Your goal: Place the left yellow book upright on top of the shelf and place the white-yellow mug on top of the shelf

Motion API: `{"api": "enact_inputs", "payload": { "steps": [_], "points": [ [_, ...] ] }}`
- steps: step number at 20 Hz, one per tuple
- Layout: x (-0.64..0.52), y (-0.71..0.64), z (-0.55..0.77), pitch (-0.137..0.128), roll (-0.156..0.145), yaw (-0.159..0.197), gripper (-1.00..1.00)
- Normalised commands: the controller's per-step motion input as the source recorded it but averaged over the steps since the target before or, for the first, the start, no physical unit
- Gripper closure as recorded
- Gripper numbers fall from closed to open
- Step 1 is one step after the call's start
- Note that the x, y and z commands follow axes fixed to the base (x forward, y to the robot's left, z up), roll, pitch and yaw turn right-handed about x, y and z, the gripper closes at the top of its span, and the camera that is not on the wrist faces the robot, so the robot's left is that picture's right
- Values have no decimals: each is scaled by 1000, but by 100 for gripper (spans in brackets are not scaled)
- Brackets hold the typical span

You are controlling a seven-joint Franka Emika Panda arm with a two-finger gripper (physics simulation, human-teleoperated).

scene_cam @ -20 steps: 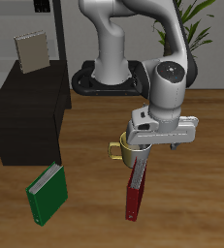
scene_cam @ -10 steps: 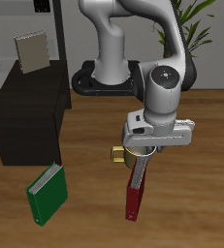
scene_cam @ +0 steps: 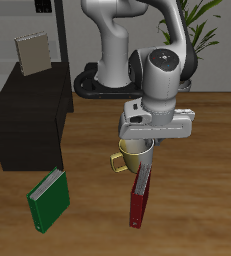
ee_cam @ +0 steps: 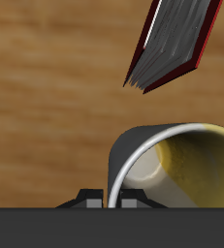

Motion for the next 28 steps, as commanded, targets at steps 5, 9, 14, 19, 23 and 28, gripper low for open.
{"api": "enact_inputs", "payload": {
  "steps": [5, 9, 14, 19, 23, 28],
  "points": [
    [-220, -369, 852, -113, -34, 18, 100],
    [-220, -400, 808, -97, -19, 10, 100],
    [-167, -492, 748, -71, -30, -39, 100],
    [-128, -577, 572, -38, -43, -43, 100],
    [-110, -583, 414, -25, -62, -62, 100],
    [-151, -512, 319, -12, -46, -56, 100]
  ]
}}
